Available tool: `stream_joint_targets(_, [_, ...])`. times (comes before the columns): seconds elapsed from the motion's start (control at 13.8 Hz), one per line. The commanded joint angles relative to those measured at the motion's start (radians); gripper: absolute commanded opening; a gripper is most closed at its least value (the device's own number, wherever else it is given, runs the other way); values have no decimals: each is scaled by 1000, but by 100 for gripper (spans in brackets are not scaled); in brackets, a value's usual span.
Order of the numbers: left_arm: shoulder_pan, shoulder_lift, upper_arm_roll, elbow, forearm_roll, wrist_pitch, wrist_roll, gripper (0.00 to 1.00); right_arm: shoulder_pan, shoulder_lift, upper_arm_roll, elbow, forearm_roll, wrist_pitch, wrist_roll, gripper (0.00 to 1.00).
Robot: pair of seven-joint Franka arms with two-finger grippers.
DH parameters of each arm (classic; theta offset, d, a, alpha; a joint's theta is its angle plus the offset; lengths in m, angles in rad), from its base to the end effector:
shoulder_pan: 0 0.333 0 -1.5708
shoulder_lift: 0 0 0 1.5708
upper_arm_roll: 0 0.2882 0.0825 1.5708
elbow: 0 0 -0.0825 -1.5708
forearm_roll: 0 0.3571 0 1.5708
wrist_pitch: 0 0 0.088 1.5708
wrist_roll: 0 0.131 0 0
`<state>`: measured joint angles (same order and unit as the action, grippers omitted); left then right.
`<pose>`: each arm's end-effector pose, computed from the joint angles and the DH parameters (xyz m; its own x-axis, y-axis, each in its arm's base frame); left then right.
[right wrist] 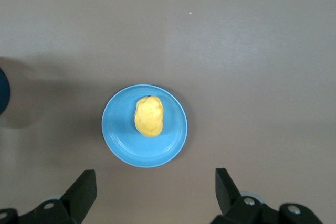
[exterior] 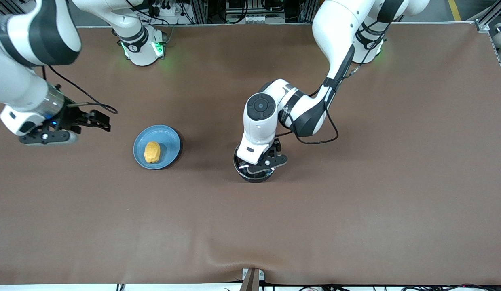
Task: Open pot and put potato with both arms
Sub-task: 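Reach the left gripper to the lid knob while the right gripper reaches the potato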
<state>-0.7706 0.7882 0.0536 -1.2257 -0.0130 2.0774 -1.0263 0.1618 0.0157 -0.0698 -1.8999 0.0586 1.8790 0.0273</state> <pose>0.5336 -0.4785 0.2745 0.9540 0.2945 0.0558 0.2925 -0.9554 0.0414 0.5314 0.0549 0.4428 0.9982 0.0469 -0.0385 0.0448 -0.9976 -0.0530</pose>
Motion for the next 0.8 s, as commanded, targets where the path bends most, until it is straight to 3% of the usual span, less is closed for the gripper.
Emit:
stream_joint_targets(0.0, [-12,23,9,34,4,-2,-25,100,8,18,13,-93,10,106,2,100])
stream_joint_targets(0.36, [-12,28,-1,28,-27,-2,-28,100,41,173,15,-189,12,349,5,100])
stream_joint_targets(0.73, [-12,29,-1,19,-27,-8,-28,100,44,276,15,-194,18,439,5,100])
